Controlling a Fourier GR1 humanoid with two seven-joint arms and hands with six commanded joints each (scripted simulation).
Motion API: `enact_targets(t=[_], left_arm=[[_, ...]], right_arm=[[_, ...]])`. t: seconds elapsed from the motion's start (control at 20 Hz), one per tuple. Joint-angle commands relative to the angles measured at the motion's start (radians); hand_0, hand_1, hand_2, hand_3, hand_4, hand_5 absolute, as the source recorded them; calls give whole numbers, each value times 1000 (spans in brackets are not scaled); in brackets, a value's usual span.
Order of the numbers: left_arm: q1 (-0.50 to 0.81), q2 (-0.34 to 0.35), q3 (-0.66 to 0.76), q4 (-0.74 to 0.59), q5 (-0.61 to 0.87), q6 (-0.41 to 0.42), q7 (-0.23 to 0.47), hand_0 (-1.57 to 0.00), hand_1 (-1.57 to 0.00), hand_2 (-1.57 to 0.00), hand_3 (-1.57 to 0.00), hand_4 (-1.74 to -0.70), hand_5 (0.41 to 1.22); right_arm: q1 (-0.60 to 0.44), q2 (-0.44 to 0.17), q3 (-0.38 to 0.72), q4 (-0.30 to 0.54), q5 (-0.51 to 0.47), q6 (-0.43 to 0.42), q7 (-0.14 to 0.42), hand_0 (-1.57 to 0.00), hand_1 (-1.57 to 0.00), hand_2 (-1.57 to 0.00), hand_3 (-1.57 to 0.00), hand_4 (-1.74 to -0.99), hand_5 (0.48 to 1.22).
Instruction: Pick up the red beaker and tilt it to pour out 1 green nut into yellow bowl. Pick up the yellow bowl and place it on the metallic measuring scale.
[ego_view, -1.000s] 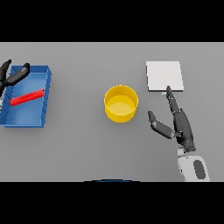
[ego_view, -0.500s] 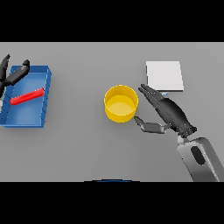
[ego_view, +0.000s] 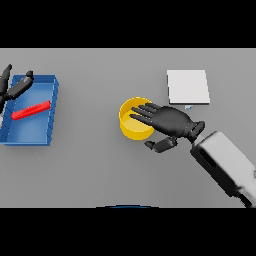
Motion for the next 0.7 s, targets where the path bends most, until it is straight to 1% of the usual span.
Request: enact_targets(t=[0.0, 0.1, 0.2, 0.25, 0.3, 0.4, 0.45, 0.5, 0.6, 0.65], left_arm=[[1, 4, 1, -16, 3, 4, 4, 0, 0, 0, 0, -720, 687], [7, 5, 3, -4, 7, -5, -4, 0, 1, 1, 1, -722, 687], [18, 7, 12, -7, 19, -9, -18, 1, 1, 1, 1, -722, 687], [22, 15, 15, -17, 22, -10, -26, 1, 1, 1, 1, -724, 686], [22, 17, 12, -24, 20, -6, -15, 1, 1, 1, 1, -724, 688], [23, 11, 10, -27, 20, -6, -21, 1, 1, 1, 1, -724, 688], [10, 0, 4, -14, 14, -8, -8, 1, 1, 1, 1, -723, 688], [18, 8, 10, -7, 16, -8, -20, 1, 1, 1, 1, -723, 684], [12, 1, 10, 0, 15, -12, -26, 1, 1, 1, 1, -717, 684], [15, 5, 16, 7, 17, -17, -41, 1, 1, 1, 1, -716, 686]], right_arm=[[-15, -2, 16, 16, 5, 20, -17, 1, 1, 1, 1, -1215, 704], [-60, 17, 56, 78, 38, 47, 1, 1, 1, 1, 1, -1223, 705], [-107, 39, 87, 142, 68, 52, 5, 1, 1, 1, 1, -1224, 703], [-127, 41, 94, 164, 73, 61, 1, 1, 1, 1, 1, -1226, 702], [-134, 43, 105, 186, 80, 63, -9, 1, 1, 1, 1, -1231, 703], [-157, 45, 125, 219, 97, 76, -12, 1, 1, 1, 1, -1250, 708], [-175, 47, 133, 229, 102, 89, -15, 1, 1, 1, 1, -1259, 714], [-190, 57, 142, 246, 107, 104, -7, 1, 1, 1, 1, -1266, 720], [-196, 63, 158, 258, 113, 126, -4, 1, 1, 1, 1, -1275, 735], [-211, 71, 158, 283, 113, 129, -4, 1, 1, 1, 1, -1281, 740]])
